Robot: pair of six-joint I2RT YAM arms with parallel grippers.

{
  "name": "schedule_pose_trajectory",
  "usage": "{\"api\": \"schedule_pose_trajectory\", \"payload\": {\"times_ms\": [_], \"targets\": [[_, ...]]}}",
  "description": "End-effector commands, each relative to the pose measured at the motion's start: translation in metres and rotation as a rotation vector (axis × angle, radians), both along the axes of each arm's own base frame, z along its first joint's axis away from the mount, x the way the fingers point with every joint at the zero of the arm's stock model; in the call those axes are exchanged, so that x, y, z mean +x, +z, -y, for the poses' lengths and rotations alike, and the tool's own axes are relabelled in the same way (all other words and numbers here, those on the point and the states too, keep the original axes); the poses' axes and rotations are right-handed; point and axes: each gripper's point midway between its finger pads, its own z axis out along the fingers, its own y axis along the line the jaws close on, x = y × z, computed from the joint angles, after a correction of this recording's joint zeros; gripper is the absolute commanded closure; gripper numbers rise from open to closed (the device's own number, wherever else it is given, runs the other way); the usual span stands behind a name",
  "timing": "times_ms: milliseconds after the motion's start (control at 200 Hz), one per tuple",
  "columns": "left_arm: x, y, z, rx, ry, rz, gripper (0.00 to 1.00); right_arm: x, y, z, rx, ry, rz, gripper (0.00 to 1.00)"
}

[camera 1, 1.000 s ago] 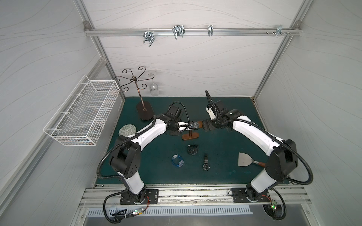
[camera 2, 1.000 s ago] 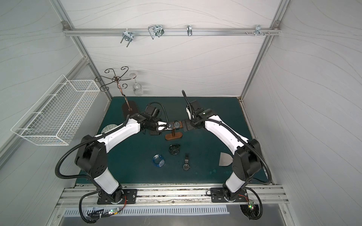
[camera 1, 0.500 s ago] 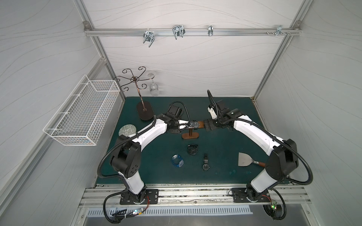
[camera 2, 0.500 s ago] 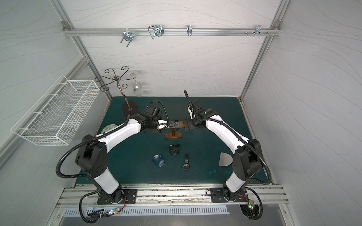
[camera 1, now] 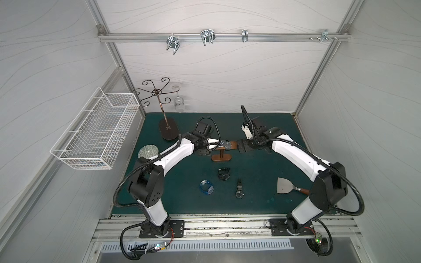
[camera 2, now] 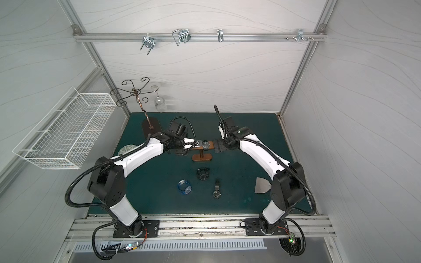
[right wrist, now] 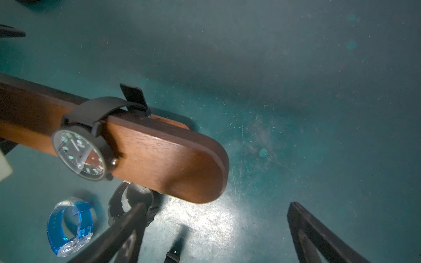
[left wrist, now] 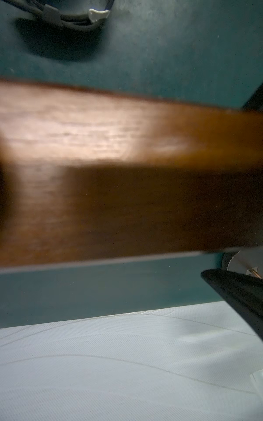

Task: Place watch on stand
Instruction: Pick up the watch at the center of the board.

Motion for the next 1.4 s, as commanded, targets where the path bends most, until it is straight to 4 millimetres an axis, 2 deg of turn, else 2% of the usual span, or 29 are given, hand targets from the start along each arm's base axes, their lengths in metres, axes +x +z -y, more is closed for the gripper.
{"api": "schedule_pose_trajectory", "payload": {"times_ms": [0, 230, 395, 625, 810, 875, 1021, 1171, 1296, 1346, 1396], "targets": [[0.004, 0.028, 0.003, -0.046, -0.002, 0.036, 0.16, -0.006, 0.007, 0.005, 0.004, 0.010, 0.008, 0.01], [0.001, 0.050, -0.008, -0.091, 0.063, 0.066, 0.05, -0.009, 0.006, 0.006, 0.013, 0.009, 0.003, 0.01], [-0.005, 0.070, -0.016, -0.160, 0.116, 0.086, 0.02, -0.013, 0.009, 0.009, 0.017, 0.006, 0.006, 0.01], [-0.029, 0.101, -0.051, -0.357, 0.308, 0.126, 0.02, -0.022, 0.023, 0.023, 0.028, -0.015, 0.022, 0.01], [-0.067, 0.086, -0.061, -0.418, 0.369, 0.030, 0.04, -0.031, 0.025, 0.029, 0.038, -0.022, 0.012, 0.01], [-0.081, 0.079, -0.057, -0.484, 0.369, -0.046, 0.07, -0.033, 0.028, 0.031, 0.045, -0.030, 0.016, 0.01], [-0.103, 0.083, -0.042, -0.675, 0.344, -0.152, 0.17, -0.040, 0.034, 0.034, 0.081, -0.055, 0.000, 0.01], [-0.128, 0.063, -0.036, -0.745, 0.356, -0.238, 0.25, -0.044, 0.031, 0.040, 0.105, -0.068, -0.003, 0.01], [-0.127, 0.059, -0.028, -0.737, 0.453, -0.165, 0.36, -0.049, 0.027, 0.049, 0.119, -0.091, -0.029, 0.01], [-0.130, 0.059, -0.019, -0.745, 0.463, -0.139, 0.44, -0.052, 0.031, 0.050, 0.127, -0.081, -0.018, 0.01], [-0.129, 0.060, -0.012, -0.775, 0.506, -0.116, 0.61, -0.054, 0.036, 0.051, 0.132, -0.072, 0.005, 0.01]]}}
